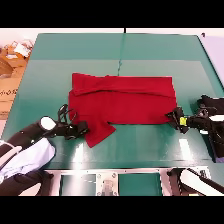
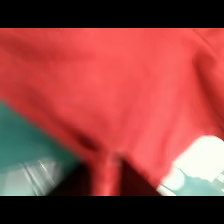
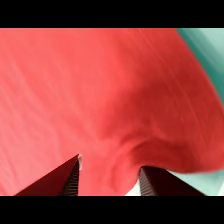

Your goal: Fold the shirts.

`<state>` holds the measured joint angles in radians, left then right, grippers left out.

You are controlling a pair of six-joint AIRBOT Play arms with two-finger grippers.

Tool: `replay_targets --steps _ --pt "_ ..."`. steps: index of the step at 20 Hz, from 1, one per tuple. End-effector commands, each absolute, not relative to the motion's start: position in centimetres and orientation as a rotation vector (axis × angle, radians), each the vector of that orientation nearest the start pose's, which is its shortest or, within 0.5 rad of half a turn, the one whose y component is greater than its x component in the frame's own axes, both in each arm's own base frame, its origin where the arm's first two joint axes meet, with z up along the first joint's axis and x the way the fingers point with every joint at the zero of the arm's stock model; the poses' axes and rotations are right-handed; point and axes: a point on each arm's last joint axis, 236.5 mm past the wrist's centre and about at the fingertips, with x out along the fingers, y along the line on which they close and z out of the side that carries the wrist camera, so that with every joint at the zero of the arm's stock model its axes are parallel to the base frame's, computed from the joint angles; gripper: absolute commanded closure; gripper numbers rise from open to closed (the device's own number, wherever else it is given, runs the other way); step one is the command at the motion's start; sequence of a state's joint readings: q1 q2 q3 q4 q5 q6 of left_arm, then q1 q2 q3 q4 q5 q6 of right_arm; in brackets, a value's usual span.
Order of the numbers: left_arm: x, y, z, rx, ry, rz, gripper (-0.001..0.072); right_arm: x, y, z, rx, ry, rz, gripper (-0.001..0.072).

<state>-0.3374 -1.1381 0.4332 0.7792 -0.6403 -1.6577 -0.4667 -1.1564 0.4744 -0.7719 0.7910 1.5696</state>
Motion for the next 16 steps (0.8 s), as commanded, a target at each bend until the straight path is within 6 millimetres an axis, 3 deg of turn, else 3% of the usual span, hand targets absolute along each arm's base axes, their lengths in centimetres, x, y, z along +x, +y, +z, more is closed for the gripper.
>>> replay_targets --steps 1,3,4,6,10,13,16 --pt "25.3 -20.0 -11.2 -0.655 1.364 -0.239 0.0681 30.4 -1.9 -11.1 1.168 1.125 -0.319 0.0374" --pt "25.6 -20.3 -10.3 -0.584 1.370 -0.291 0.0683 30.3 -1.8 -11.1 1.145 1.130 -0.300 0.0633" --pt "25.9 -20.3 -9.8 -0.550 1.369 -0.311 0.0683 30.3 -1.7 -11.1 1.133 1.133 -0.290 0.0694" --pt "25.7 -20.0 -8.9 -0.460 1.398 -0.339 0.0683 29.9 -1.7 -11.2 1.096 1.152 -0.270 0.0694" --pt "23.9 -16.7 -6.3 -0.265 1.430 -0.313 0.0684 26.9 -2.4 -11.0 0.969 1.245 -0.246 0.0694" --pt "21.6 -15.6 -3.6 -0.214 1.431 -0.337 0.0684 24.8 -3.9 -9.5 0.908 1.260 -0.258 0.0694" --pt "20.4 -15.6 -1.8 -0.218 1.421 -0.368 0.0684 24.5 -3.9 -7.3 0.900 1.218 -0.254 0.0695"
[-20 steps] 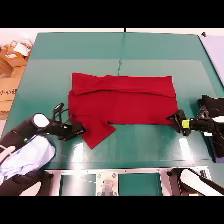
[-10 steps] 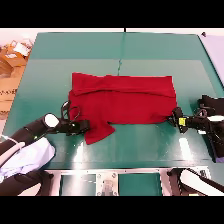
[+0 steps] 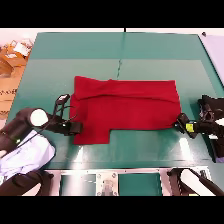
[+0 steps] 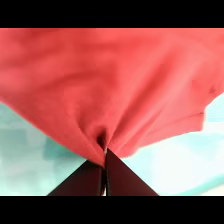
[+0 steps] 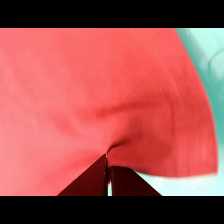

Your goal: Fold the shirts.

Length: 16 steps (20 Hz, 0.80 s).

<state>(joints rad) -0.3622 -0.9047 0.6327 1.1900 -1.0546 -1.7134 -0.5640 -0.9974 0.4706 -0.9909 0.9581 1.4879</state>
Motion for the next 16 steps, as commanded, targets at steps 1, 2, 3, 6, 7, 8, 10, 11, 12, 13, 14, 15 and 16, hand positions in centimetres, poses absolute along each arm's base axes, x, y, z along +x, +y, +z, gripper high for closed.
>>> replay_targets --steps 1,2,3,6,7,8,10,11,12,13,14,15,16 --pt "20.3 -15.8 -1.1 -0.220 1.415 -0.380 0.0684 24.5 -3.7 -6.4 0.897 1.208 -0.243 0.0695" --pt "20.6 -16.0 0.0 -0.218 1.396 -0.391 0.0684 24.6 -3.6 -5.6 0.887 1.199 -0.230 0.0695" --pt "21.6 -16.3 1.4 -0.216 1.356 -0.404 0.0684 24.8 -3.6 -4.7 0.876 1.185 -0.219 0.0695" --pt "25.3 -16.4 5.8 -0.175 1.203 -0.417 0.0684 27.1 -4.0 -1.0 0.869 1.106 -0.192 0.0695" --pt "26.5 -15.9 6.5 -0.142 1.167 -0.394 0.0684 28.3 -3.8 0.4 0.865 1.068 -0.166 0.0695" --pt "27.9 -15.1 6.9 -0.113 1.146 -0.362 0.0684 29.8 -3.5 2.1 0.861 1.017 -0.136 0.0695" --pt "30.3 -13.8 7.1 -0.124 1.138 -0.319 0.0684 32.9 -3.0 4.7 0.842 0.925 -0.090 0.0695" --pt "31.7 -13.2 6.9 -0.126 1.132 -0.308 0.0684 34.3 -2.7 5.3 0.830 0.901 -0.074 0.0695" --pt "33.2 -12.9 6.6 -0.128 1.123 -0.311 0.0684 35.6 -2.6 5.4 0.820 0.895 -0.066 0.0695" --pt "34.6 -13.1 6.3 -0.131 1.109 -0.327 0.0684 37.0 -2.6 5.0 0.820 0.900 -0.064 0.0695" --pt "36.4 -13.8 5.9 -0.138 1.096 -0.348 0.0684 38.3 -2.5 4.3 0.827 0.912 -0.064 0.0695" --pt "38.2 -14.2 5.2 -0.138 1.086 -0.351 0.0684 39.7 -2.4 3.4 0.841 0.921 -0.065 0.0695" --pt "40.2 -14.8 4.4 -0.156 1.083 -0.348 0.0684 41.3 -2.4 2.4 0.854 0.927 -0.068 0.0695"
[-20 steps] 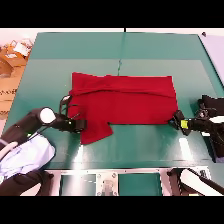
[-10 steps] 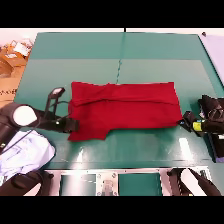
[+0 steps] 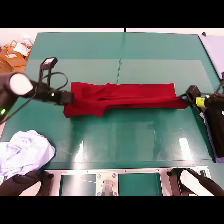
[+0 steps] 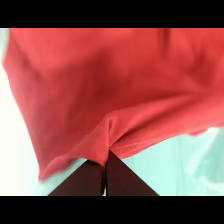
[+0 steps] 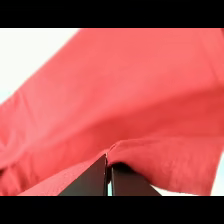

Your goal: Fold the shirts.

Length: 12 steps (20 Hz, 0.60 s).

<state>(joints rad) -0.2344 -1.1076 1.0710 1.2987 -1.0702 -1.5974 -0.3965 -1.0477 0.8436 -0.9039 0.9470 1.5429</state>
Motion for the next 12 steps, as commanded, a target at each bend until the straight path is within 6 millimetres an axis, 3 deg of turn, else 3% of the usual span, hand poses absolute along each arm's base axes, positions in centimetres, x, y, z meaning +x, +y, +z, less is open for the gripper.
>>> replay_targets --steps 1,4,5,7,8,9,10,12 --pt "42.0 -15.0 3.4 -0.159 1.092 -0.339 0.0684 42.8 -2.6 1.2 0.856 0.938 -0.076 0.0695" --pt "47.0 -15.4 0.3 -0.172 1.123 -0.323 0.0682 46.7 -3.0 -2.5 0.886 0.986 -0.090 0.0694" --pt "48.8 -15.8 -0.5 -0.168 1.113 -0.325 0.0681 48.1 -3.1 -3.7 0.912 0.997 -0.091 0.0661" --pt "52.8 -16.1 -0.3 -0.176 1.029 -0.315 0.0678 51.9 -4.6 -4.8 0.949 0.941 -0.115 0.0292" --pt "54.7 -15.8 0.7 -0.192 0.969 -0.297 0.0517 53.4 -5.6 -4.5 0.934 0.922 -0.104 0.0216" --pt "56.0 -15.4 2.3 -0.210 0.918 -0.284 0.0101 54.4 -6.4 -3.7 0.913 0.924 -0.069 0.0211" --pt "56.7 -14.7 3.8 -0.244 0.893 -0.261 0.0014 54.4 -7.4 -2.7 0.894 0.948 -0.035 0.0211" --pt "56.2 -12.9 5.8 -0.273 0.942 -0.239 0.0017 52.3 -10.5 -1.2 0.840 1.021 -0.016 0.0211"
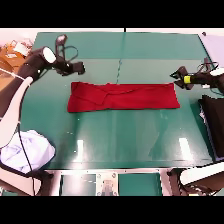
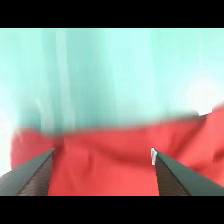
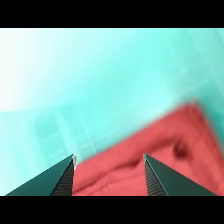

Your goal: Fold the shirts.

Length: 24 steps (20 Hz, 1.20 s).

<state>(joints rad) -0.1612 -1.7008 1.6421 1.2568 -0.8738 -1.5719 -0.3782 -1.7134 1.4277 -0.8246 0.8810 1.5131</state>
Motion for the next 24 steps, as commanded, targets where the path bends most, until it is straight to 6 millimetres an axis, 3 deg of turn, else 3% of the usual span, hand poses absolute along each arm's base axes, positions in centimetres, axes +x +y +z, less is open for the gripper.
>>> replay_targets --steps 1,3,4,5,6,8,13,14,15,16,17,20,24 --pt "55.4 -11.9 6.2 -0.270 0.990 -0.236 0.0017 51.0 -12.1 -1.2 0.805 1.057 -0.015 0.0211" --pt "53.4 -11.3 6.0 -0.262 1.086 -0.242 0.0018 47.9 -14.5 -2.5 0.746 1.134 0.008 0.0211" --pt "52.5 -11.2 5.5 -0.256 1.133 -0.244 0.0086 46.7 -15.0 -3.3 0.742 1.175 0.032 0.0211" --pt "51.6 -11.2 5.0 -0.250 1.175 -0.248 0.0430 45.6 -15.0 -4.5 0.741 1.220 0.068 0.0211" --pt "51.0 -11.4 4.8 -0.239 1.199 -0.265 0.0660 44.7 -14.7 -5.6 0.753 1.263 0.101 0.0211" --pt "50.7 -11.9 4.9 -0.256 1.209 -0.282 0.0681 44.1 -13.0 -7.8 0.772 1.316 0.205 0.0211" --pt "50.1 -14.2 5.2 -0.284 1.217 -0.339 0.0681 46.4 -6.8 -10.6 0.826 1.297 0.421 0.0213" --pt "49.9 -15.0 5.1 -0.276 1.222 -0.352 0.0682 46.6 -5.9 -10.8 0.813 1.305 0.437 0.0227" --pt "49.6 -15.9 5.0 -0.267 1.227 -0.366 0.0681 46.9 -5.4 -10.6 0.795 1.300 0.452 0.0314" --pt "49.5 -16.8 5.0 -0.268 1.229 -0.373 0.0681 47.4 -5.1 -9.6 0.778 1.288 0.475 0.0542" --pt "49.5 -18.0 4.9 -0.266 1.222 -0.389 0.0681 47.8 -4.8 -8.0 0.762 1.265 0.524 0.0695" --pt "49.1 -23.6 3.7 -0.264 1.212 -0.480 0.0682 48.5 -4.2 0.0 0.705 1.170 0.614 0.0696" --pt "46.9 -36.0 -0.9 -0.309 1.204 -0.652 0.0682 44.8 -1.5 11.2 0.620 1.155 0.657 0.0695"
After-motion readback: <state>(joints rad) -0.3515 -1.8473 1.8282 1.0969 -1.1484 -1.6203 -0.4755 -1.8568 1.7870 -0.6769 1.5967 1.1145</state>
